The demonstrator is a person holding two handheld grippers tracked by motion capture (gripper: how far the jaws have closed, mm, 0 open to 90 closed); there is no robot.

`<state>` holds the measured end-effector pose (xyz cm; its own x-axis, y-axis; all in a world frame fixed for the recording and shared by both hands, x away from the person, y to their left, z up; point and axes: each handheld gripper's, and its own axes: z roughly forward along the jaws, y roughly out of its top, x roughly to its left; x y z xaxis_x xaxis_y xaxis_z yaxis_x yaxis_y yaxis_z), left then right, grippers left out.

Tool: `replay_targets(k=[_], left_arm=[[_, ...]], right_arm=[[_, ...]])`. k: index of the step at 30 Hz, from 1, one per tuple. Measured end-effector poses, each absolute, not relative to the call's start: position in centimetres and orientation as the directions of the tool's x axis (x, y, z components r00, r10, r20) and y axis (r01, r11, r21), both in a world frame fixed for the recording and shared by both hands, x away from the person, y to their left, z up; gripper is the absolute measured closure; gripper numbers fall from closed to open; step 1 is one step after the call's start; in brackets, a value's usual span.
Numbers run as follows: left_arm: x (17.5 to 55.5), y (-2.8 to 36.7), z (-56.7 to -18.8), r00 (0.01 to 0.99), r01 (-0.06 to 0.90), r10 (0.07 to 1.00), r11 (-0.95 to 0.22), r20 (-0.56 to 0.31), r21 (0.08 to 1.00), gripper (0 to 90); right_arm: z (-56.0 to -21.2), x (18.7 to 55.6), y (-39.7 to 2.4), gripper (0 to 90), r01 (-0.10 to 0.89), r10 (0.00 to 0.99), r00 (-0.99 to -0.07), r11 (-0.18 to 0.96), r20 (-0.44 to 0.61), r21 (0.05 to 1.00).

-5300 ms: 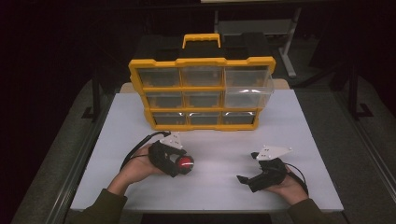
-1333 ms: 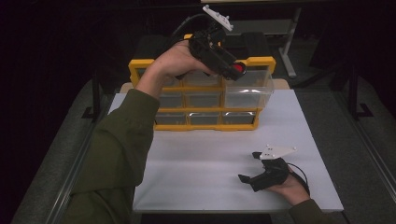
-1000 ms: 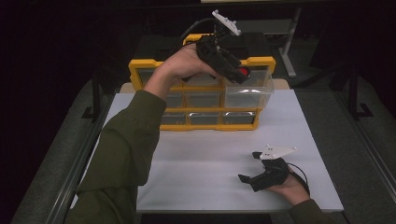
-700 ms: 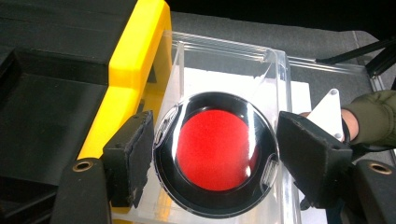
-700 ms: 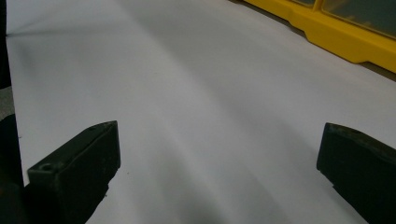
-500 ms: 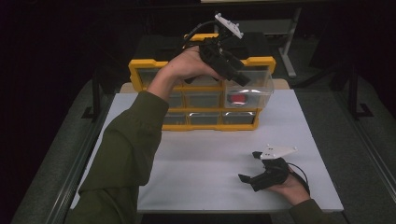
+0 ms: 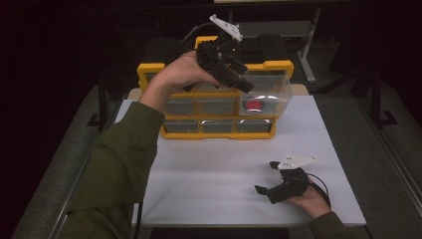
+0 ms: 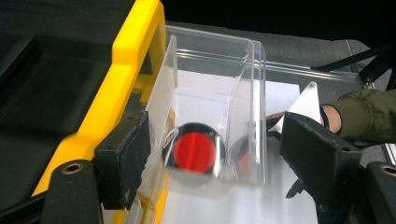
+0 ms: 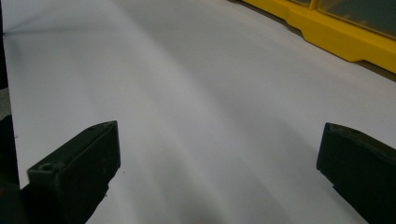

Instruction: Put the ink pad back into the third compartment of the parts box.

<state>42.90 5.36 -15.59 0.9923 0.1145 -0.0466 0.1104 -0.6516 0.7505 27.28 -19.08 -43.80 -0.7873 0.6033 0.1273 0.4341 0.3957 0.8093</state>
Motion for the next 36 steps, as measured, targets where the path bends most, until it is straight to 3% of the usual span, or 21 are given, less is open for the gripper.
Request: replay_targets(k=[16,36], left_arm=[[40.8,10.4,-17.1,0.982,0.143,0.184,-0.635,-0.031,0.759,22.4],[38.4,13.5,-21.6,0.972,0.173,0.235,-0.619,-0.029,0.766,19.7]], right_arm=[[-43.9,27.4,-18.8,0.0,0.431,0.598,-0.792,0.409,0.121,0.804],[-43.9,27.3,-18.8,0.0,0.428,0.598,-0.793,0.409,0.117,0.806]])
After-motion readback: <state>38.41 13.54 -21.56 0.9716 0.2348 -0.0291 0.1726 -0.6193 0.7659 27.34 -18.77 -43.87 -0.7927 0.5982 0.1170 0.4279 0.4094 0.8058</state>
